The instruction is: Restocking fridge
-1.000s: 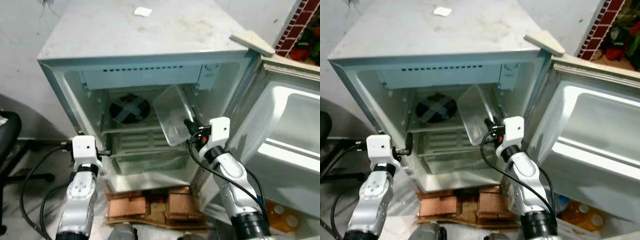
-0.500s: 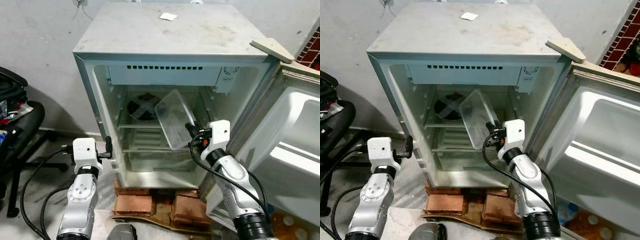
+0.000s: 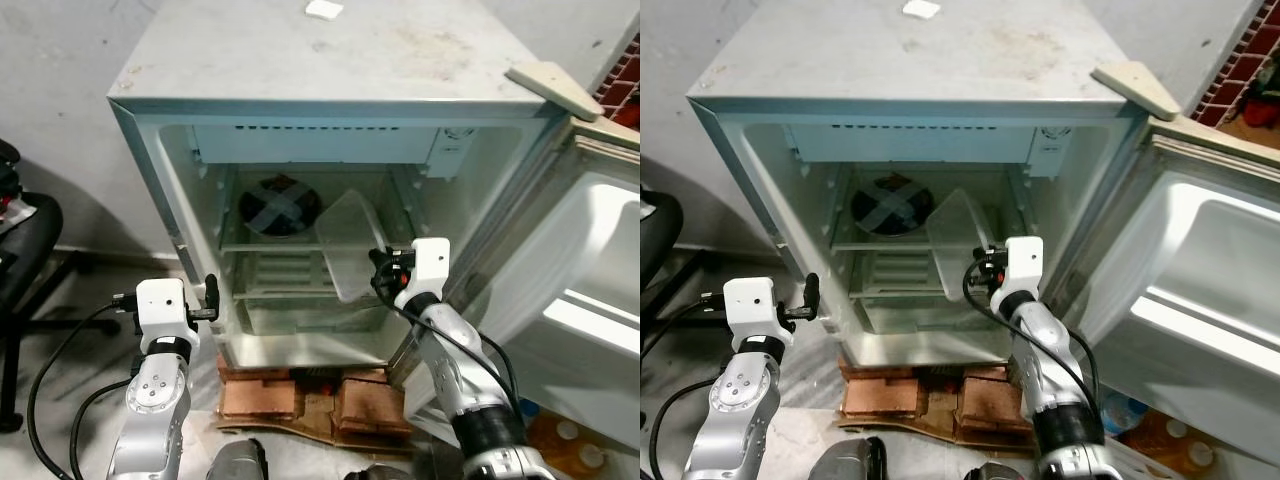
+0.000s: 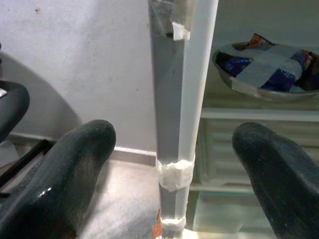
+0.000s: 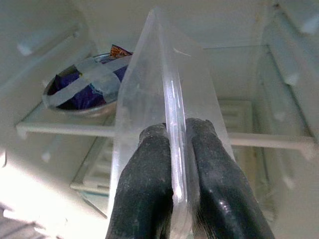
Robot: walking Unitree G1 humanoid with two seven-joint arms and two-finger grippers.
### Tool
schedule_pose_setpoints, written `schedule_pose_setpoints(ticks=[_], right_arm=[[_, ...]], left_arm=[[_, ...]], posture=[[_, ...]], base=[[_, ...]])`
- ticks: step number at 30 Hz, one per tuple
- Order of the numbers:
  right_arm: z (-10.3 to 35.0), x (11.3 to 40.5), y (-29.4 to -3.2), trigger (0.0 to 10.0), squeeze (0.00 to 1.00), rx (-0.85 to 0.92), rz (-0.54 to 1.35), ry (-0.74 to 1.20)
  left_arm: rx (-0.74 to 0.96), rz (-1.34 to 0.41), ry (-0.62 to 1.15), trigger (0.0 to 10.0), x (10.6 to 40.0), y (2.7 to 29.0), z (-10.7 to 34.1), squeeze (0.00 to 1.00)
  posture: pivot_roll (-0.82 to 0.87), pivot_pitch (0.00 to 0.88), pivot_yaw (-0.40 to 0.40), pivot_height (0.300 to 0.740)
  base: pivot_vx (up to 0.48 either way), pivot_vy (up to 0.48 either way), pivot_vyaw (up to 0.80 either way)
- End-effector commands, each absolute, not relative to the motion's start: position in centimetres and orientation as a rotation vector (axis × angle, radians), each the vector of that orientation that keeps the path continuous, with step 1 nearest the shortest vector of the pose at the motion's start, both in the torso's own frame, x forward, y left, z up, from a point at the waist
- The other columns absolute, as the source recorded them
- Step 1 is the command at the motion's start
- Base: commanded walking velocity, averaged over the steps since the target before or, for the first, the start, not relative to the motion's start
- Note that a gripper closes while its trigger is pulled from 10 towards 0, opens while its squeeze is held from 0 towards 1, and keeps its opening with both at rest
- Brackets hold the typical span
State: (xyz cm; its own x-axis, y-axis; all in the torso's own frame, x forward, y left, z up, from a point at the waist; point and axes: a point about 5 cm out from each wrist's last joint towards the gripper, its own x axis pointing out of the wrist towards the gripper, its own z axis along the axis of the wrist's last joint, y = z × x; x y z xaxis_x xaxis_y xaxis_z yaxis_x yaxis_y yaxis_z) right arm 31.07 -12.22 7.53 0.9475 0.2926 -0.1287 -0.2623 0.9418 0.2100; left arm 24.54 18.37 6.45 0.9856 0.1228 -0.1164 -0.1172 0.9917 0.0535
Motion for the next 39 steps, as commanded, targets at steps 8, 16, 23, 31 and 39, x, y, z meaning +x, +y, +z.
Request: schedule_pose_setpoints(ticks=[8,16,23,31,39], right_arm=[[8.8,34.6,-11.4,10.0,0.00,0.300,0.159,0.142],[11.2,37.2,-9.6,10.0,0.00,0.320,0.142,0.120],[13.6,38.5,-9.0,10.0,1.00,0.265,0.137,0.050],[14.9,39.0,-9.4,10.0,1.00,0.128,0.127,-0.023],[16.2,39.2,-10.4,10.0,1.00,-0.026,0.105,-0.139]], left_arm=[[0.044,0.122,0.112,10.0,22.8,18.5,7.9,0.00],[0.046,0.134,0.139,10.0,21.3,18.8,8.6,0.00],[0.043,0.149,0.151,10.0,20.6,18.6,9.4,0.00],[0.034,0.176,0.174,10.0,19.7,18.3,9.4,0.00],[0.032,0.189,0.169,10.0,20.4,18.1,9.5,0.00]], posture=[[0.24,0.236,-0.059,0.740],[0.28,0.279,-0.060,0.740],[0.31,0.305,-0.066,0.740],[0.31,0.314,-0.087,0.740],[0.29,0.293,-0.096,0.740]], base=[[0.000,0.000,0.00],[0.000,0.000,0.00],[0.000,0.000,0.00],[0.000,0.000,0.00],[0.000,0.000,0.00]])
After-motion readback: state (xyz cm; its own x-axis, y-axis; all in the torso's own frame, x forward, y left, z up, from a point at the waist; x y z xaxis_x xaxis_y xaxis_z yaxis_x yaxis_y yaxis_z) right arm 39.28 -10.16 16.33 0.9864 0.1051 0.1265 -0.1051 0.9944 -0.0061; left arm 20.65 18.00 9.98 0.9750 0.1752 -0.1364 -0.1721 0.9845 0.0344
